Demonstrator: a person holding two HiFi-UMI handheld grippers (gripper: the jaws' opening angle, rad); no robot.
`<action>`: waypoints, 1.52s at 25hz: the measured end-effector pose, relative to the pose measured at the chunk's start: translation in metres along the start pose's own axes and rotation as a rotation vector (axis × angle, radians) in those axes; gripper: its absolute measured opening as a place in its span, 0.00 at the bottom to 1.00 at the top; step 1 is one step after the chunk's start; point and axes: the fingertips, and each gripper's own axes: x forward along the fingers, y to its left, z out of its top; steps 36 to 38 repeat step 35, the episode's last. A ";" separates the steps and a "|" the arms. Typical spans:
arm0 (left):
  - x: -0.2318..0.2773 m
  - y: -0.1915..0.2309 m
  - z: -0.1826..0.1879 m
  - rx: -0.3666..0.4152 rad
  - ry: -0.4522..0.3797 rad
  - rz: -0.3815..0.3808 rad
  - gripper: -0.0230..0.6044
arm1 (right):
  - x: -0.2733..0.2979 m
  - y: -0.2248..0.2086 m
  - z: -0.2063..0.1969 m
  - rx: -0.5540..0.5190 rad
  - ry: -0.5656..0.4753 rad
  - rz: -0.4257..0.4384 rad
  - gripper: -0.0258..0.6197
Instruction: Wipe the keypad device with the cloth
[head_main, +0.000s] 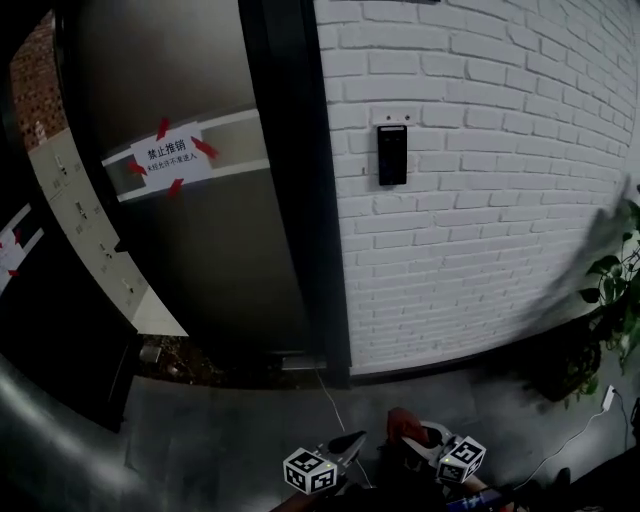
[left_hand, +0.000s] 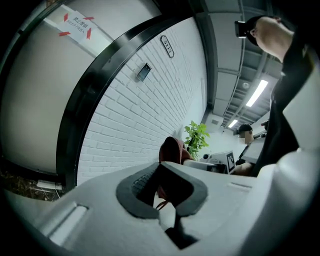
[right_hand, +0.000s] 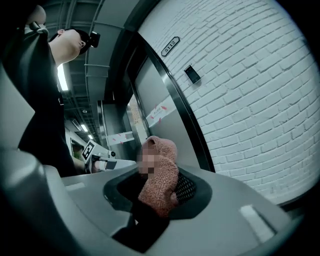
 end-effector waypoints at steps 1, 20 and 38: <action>-0.001 -0.003 -0.005 -0.002 0.003 -0.005 0.04 | -0.004 0.005 -0.006 -0.010 0.010 -0.002 0.23; 0.014 -0.015 -0.014 -0.003 -0.002 0.013 0.04 | -0.013 0.005 -0.021 -0.014 0.035 0.002 0.23; 0.020 -0.017 -0.020 -0.015 0.019 0.004 0.04 | -0.017 0.009 -0.022 -0.012 0.062 0.017 0.23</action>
